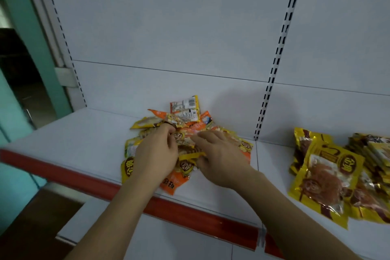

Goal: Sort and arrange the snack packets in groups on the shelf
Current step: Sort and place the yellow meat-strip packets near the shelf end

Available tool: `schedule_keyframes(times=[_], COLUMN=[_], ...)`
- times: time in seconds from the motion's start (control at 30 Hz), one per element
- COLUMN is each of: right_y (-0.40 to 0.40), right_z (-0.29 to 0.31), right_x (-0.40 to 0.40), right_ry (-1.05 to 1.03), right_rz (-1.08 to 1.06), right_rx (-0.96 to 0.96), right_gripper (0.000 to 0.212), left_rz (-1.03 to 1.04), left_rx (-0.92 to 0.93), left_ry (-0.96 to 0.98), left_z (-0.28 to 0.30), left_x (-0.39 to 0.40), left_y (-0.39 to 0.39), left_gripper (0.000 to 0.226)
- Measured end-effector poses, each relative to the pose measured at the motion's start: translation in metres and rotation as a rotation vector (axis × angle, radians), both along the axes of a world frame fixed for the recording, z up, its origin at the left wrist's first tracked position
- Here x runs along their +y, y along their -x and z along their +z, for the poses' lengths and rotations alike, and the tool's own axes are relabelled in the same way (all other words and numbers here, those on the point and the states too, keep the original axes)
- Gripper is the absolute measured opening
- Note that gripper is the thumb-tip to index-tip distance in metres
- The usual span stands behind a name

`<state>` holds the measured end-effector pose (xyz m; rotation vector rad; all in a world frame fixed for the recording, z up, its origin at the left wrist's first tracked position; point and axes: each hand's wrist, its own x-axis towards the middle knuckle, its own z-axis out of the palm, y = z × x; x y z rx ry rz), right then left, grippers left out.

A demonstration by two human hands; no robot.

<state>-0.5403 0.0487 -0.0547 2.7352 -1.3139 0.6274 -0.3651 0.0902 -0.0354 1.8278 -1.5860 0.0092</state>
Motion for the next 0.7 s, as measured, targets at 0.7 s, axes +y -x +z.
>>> schedule_keyframes(times=[0.7], right_y=[-0.055], right_z=[0.014], right_x=[0.012], right_ry=[0.385], right_rz=[0.101], right_rx=[-0.328], right_gripper=[0.028], left_rz=[-0.407], left_rx=[1.28], left_ry=[-0.288], left_z=[0.01], left_x=[-0.034], left_y=[-0.044], left_gripper=[0.03])
